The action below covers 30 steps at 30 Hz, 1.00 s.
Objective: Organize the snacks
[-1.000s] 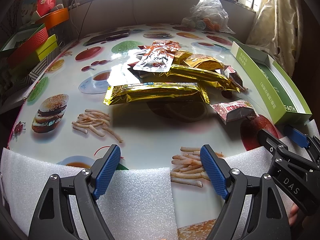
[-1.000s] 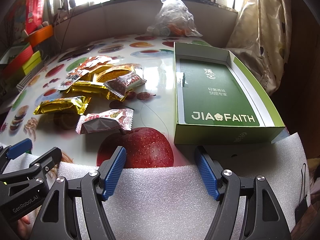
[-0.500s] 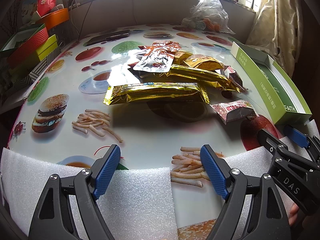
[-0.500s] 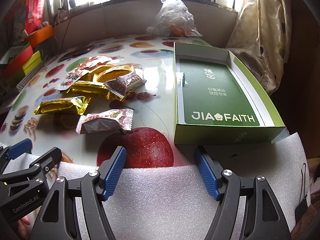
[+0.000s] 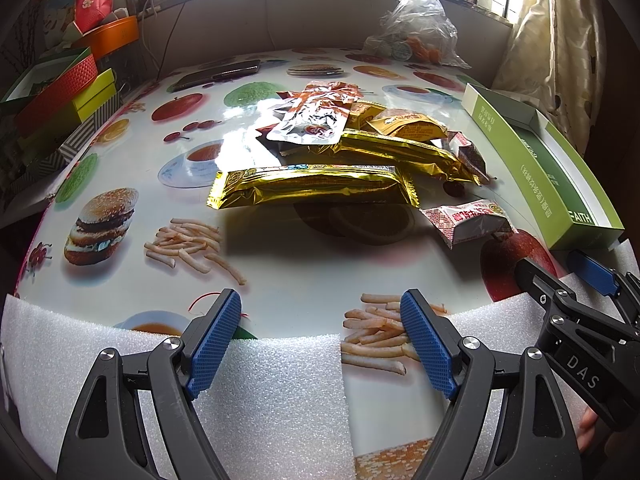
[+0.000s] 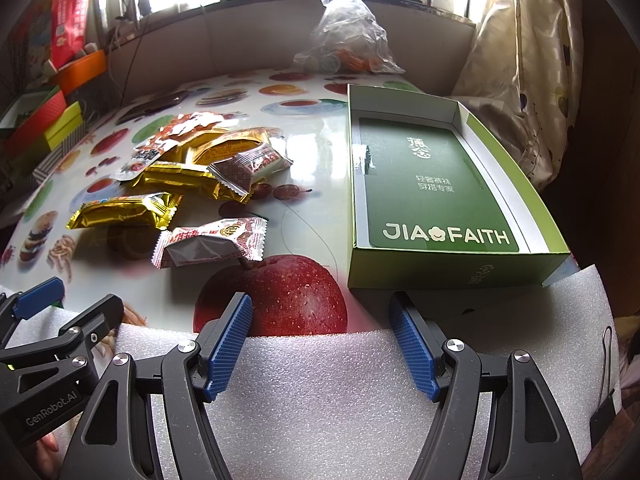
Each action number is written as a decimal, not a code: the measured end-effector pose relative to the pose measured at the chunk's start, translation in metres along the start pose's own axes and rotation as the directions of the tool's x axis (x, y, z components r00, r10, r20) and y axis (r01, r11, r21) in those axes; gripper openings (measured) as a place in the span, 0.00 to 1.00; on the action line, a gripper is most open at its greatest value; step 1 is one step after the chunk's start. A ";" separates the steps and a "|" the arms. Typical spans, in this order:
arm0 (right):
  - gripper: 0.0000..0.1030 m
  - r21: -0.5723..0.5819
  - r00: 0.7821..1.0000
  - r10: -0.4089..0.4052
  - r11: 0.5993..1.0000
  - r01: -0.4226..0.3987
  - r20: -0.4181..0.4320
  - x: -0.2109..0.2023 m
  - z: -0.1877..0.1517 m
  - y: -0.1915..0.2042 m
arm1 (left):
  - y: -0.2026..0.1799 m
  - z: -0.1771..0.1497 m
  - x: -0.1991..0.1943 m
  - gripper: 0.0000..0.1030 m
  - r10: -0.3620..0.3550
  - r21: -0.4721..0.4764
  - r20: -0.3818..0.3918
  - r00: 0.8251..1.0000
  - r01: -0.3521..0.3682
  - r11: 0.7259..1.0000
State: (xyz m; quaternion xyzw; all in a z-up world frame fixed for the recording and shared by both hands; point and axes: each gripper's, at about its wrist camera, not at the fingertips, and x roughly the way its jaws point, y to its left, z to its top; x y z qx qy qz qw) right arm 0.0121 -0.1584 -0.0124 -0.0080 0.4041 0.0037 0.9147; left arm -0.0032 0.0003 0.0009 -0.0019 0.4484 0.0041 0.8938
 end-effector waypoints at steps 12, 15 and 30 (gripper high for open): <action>0.69 0.000 1.000 0.000 1.000 0.000 0.000 0.000 0.000 0.000 | 0.000 0.000 0.000 0.80 0.000 0.000 0.001 1.000 0.000 1.000; 0.69 0.000 1.000 0.000 1.000 0.000 0.000 0.000 0.000 0.000 | 0.000 -0.001 0.000 0.80 0.000 0.000 0.000 1.000 0.000 1.000; 0.69 -0.110 0.995 0.094 0.990 -0.090 0.029 -0.017 0.001 0.009 | 0.031 0.004 -0.008 0.80 -0.086 -0.011 -0.029 0.996 0.086 0.996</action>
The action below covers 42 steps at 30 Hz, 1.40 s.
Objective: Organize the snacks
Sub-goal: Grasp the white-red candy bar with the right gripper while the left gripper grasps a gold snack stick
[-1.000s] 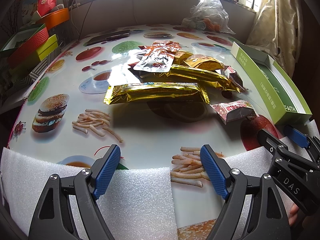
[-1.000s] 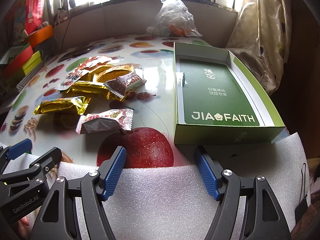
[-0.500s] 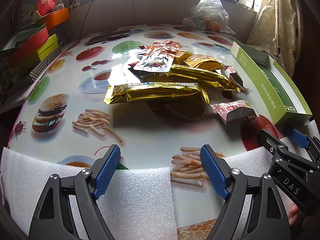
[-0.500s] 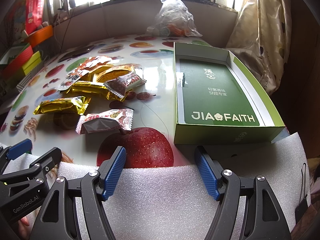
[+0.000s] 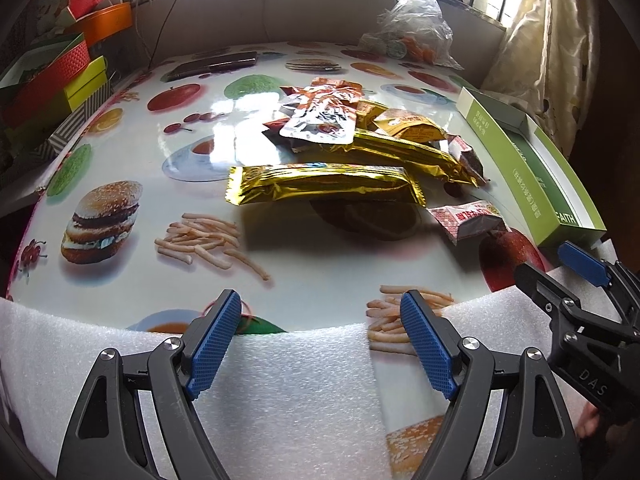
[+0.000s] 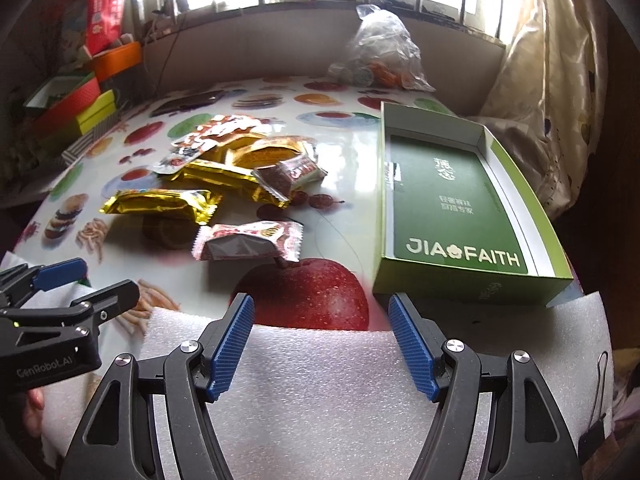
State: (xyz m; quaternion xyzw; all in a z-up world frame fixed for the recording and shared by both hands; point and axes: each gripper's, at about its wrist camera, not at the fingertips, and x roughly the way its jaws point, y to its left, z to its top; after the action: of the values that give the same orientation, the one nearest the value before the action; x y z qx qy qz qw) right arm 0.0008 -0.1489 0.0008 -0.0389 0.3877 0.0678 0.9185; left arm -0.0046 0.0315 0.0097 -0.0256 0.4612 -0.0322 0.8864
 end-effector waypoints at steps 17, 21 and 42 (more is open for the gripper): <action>0.69 -0.381 0.985 0.137 0.909 -0.167 -0.104 0.029 0.045 0.039 | 0.024 0.053 0.004 0.80 -0.058 0.213 0.023 0.998 0.052 0.976; 0.69 -0.415 0.978 0.150 0.888 -0.197 -0.143 0.038 0.051 0.040 | 0.018 0.068 0.010 0.80 -0.087 0.296 0.021 0.996 0.077 0.952; 0.44 -0.297 0.958 0.190 0.922 -0.250 -0.217 0.056 0.050 0.033 | -0.015 0.071 0.046 0.78 -0.085 0.501 -0.088 0.993 0.118 0.858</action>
State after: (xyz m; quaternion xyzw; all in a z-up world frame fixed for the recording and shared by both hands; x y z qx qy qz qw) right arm 0.0694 -0.1050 -0.0055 -0.1501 0.4563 0.2290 0.8466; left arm 0.0798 0.0141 0.0140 0.1840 0.4621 -0.1990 0.8444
